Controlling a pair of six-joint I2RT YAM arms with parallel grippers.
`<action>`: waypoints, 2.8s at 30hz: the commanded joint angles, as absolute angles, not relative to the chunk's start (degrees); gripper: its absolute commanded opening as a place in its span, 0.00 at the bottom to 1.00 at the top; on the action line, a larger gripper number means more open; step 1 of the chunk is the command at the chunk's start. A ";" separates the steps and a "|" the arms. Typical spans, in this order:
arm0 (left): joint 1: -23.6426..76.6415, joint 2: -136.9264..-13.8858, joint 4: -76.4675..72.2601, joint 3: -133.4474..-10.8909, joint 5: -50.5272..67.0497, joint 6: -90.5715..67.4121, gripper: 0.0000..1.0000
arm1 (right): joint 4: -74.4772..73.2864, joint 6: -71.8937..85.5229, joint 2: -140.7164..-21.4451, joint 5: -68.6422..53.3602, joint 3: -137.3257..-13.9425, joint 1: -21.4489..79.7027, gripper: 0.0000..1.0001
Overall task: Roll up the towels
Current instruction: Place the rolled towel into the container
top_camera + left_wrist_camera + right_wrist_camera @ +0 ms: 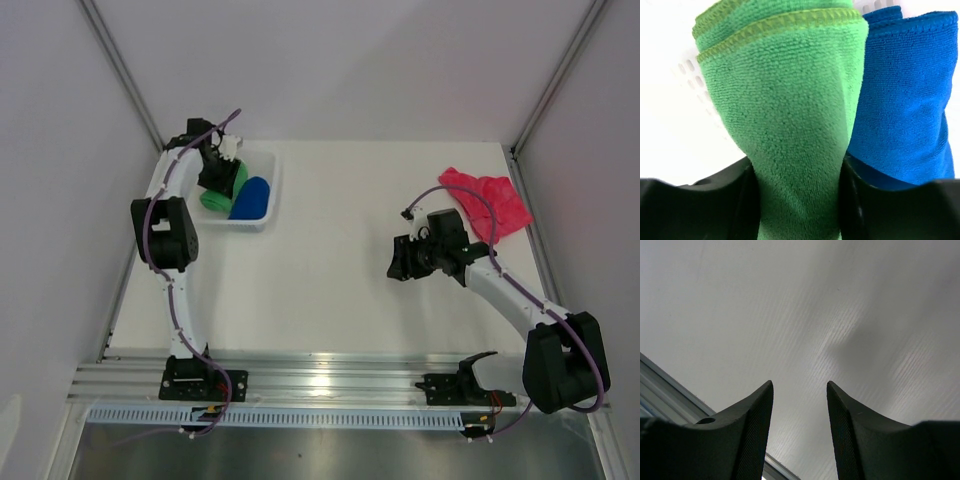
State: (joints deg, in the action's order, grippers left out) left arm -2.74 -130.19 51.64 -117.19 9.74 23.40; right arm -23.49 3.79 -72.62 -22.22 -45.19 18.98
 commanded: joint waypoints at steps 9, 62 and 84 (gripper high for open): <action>-2.73 -129.47 47.47 -112.94 2.21 23.46 0.37 | -24.52 2.29 -69.52 -21.36 -47.02 18.81 0.51; -3.16 -124.98 47.55 -109.34 12.92 26.46 0.70 | -23.73 1.76 -69.35 -21.71 -46.32 18.72 0.57; -3.96 -126.92 46.94 -111.36 12.66 24.35 0.86 | -24.79 1.32 -68.99 -21.88 -47.20 18.63 0.57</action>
